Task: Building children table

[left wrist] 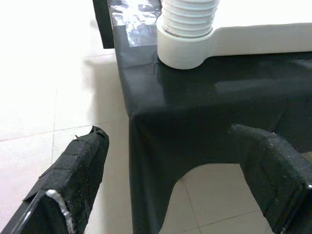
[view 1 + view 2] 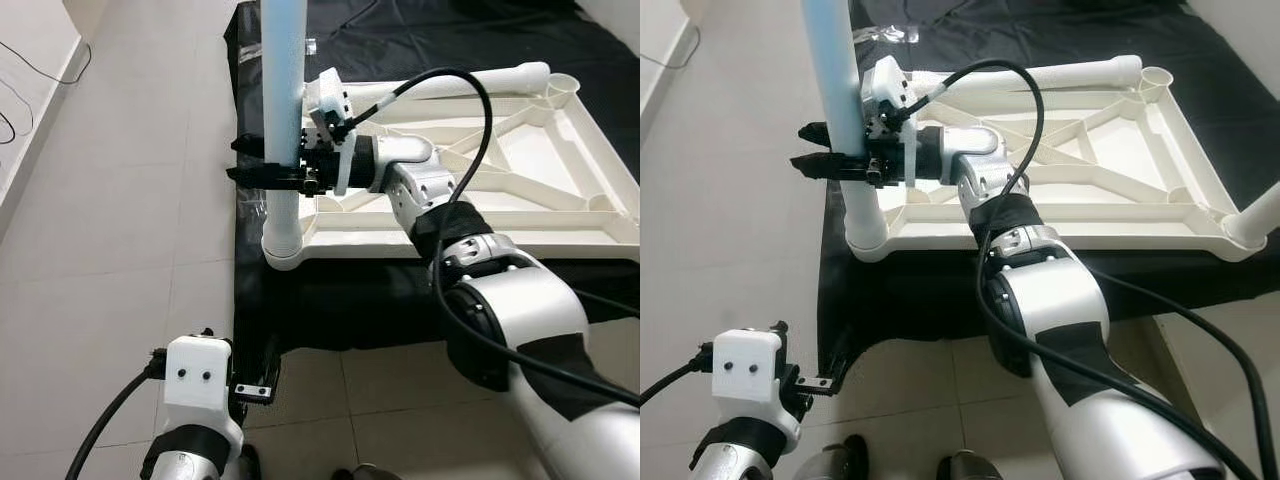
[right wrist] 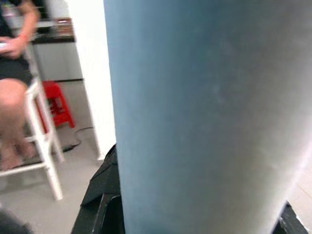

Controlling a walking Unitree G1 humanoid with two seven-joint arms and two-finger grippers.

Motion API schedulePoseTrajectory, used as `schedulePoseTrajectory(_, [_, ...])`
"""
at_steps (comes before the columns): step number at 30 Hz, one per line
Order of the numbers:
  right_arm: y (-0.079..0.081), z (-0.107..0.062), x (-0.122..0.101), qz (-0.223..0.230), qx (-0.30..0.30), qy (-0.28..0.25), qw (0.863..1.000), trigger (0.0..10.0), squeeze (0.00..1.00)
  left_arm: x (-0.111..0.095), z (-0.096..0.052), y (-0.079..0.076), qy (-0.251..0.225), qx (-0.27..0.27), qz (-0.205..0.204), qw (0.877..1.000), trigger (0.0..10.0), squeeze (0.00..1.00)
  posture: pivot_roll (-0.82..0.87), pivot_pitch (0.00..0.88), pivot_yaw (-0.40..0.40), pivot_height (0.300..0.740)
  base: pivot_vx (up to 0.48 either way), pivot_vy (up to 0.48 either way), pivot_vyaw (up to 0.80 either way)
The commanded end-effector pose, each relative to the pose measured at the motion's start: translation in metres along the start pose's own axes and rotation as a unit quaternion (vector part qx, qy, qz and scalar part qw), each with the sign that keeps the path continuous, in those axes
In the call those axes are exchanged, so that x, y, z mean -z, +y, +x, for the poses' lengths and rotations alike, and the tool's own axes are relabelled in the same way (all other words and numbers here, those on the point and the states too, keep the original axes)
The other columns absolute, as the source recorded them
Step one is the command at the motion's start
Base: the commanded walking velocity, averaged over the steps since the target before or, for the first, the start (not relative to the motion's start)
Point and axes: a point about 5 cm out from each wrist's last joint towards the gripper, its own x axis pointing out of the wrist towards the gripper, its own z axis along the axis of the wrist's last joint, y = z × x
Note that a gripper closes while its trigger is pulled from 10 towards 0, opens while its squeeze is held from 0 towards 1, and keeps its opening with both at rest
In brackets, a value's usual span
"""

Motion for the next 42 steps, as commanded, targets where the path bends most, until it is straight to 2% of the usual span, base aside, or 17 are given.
schedulePoseTrajectory(1, [0.011,0.003,0.042,0.054,0.011,0.062,0.997,10.0,0.00,0.005,0.000,0.001,0.012,-0.003,0.004,1.000,10.0,0.00,0.11,0.297,-0.073,0.740,0.000,0.000,0.00])
schedulePoseTrajectory(9, [0.008,0.006,0.048,0.056,0.089,0.045,0.993,10.0,0.00,0.004,0.000,0.003,0.008,-0.005,0.008,1.000,10.0,0.00,0.11,0.289,-0.077,0.740,0.000,0.000,0.00])
schedulePoseTrajectory(12, [0.005,0.007,0.047,0.052,0.139,0.026,0.989,10.0,0.00,0.003,0.001,0.004,0.005,-0.007,0.010,1.000,10.0,0.00,0.11,0.279,-0.076,0.740,0.000,0.000,0.00])
schedulePoseTrajectory(19, [0.002,0.010,0.047,0.049,0.182,0.034,0.982,10.0,0.00,0.003,0.001,0.005,0.004,-0.008,0.012,1.000,10.0,0.00,0.11,0.279,-0.076,0.740,0.000,0.000,0.00])
schedulePoseTrajectory(22, [-0.003,0.011,0.057,0.036,0.281,0.090,0.955,10.0,0.00,0.003,0.001,0.007,0.003,-0.011,0.014,1.000,10.0,0.00,0.11,0.273,-0.074,0.740,0.000,0.000,0.00])
schedulePoseTrajectory(24, [-0.004,0.011,0.060,0.032,0.310,0.113,0.943,10.0,0.00,0.003,0.002,0.008,0.002,-0.011,0.015,1.000,10.0,0.00,0.11,0.271,-0.075,0.740,0.000,0.000,0.00])
schedulePoseTrajectory(25, [-0.004,0.011,0.060,0.032,0.310,0.113,0.943,10.0,0.00,0.003,0.002,0.008,0.002,-0.011,0.015,1.000,10.0,0.00,0.11,0.271,-0.075,0.740,0.000,0.000,0.00])
schedulePoseTrajectory(27, [-0.004,0.014,0.064,0.025,0.340,0.137,0.930,10.0,0.00,0.003,0.002,0.008,0.001,-0.012,0.016,1.000,10.0,0.00,0.11,0.271,-0.075,0.740,0.000,0.000,0.00])
schedulePoseTrajectory(28, [-0.004,0.014,0.064,0.025,0.340,0.137,0.930,10.0,0.00,0.003,0.002,0.008,0.001,-0.012,0.016,1.000,10.0,0.00,0.11,0.271,-0.075,0.740,0.000,0.000,0.00])
schedulePoseTrajectory(30, [-0.006,0.014,0.066,0.024,0.377,0.157,0.913,10.0,0.00,0.003,0.002,0.008,0.001,-0.012,0.017,1.000,10.0,0.00,0.11,0.269,-0.077,0.740,0.000,0.000,0.00])
schedulePoseTrajectory(31, [-0.006,0.014,0.066,0.024,0.377,0.157,0.913,10.0,0.00,0.003,0.002,0.008,0.001,-0.012,0.017,1.000,10.0,0.00,0.11,0.269,-0.077,0.740,0.000,0.000,0.00])
schedulePoseTrajectory(33, [-0.008,0.013,0.070,0.021,0.449,0.186,0.874,10.0,0.00,0.003,0.003,0.009,0.000,-0.013,0.018,1.000,10.0,0.00,0.10,0.270,-0.079,0.740,0.000,0.000,0.00])
schedulePoseTrajectory(34, [-0.008,0.013,0.070,0.021,0.449,0.186,0.874,10.0,0.00,0.003,0.003,0.009,0.000,-0.013,0.018,1.000,10.0,0.00,0.10,0.270,-0.079,0.740,0.000,0.000,0.00])
schedulePoseTrajectory(36, [-0.007,0.012,0.072,0.043,0.508,0.180,0.841,10.0,0.00,0.003,0.005,0.010,-0.001,-0.015,0.020,1.000,10.0,0.00,0.11,0.271,-0.080,0.740,0.000,0.000,0.00])
schedulePoseTrajectory(37, [-0.007,0.012,0.072,0.043,0.508,0.180,0.841,10.0,0.00,0.003,0.005,0.010,-0.001,-0.015,0.020,1.000,10.0,0.00,0.11,0.271,-0.080,0.740,0.000,0.000,0.00])
schedulePoseTrajectory(41, [-0.005,0.006,0.082,0.129,0.613,0.147,0.765,10.0,0.00,0.002,0.006,0.011,-0.003,-0.015,0.020,1.000,10.0,0.00,0.11,0.274,-0.084,0.740,0.000,0.000,0.00])
schedulePoseTrajectory(42, [-0.005,0.006,0.082,0.129,0.613,0.147,0.765,10.0,0.00,0.002,0.006,0.011,-0.003,-0.015,0.020,1.000,10.0,0.00,0.11,0.274,-0.084,0.740,0.000,0.000,0.00])
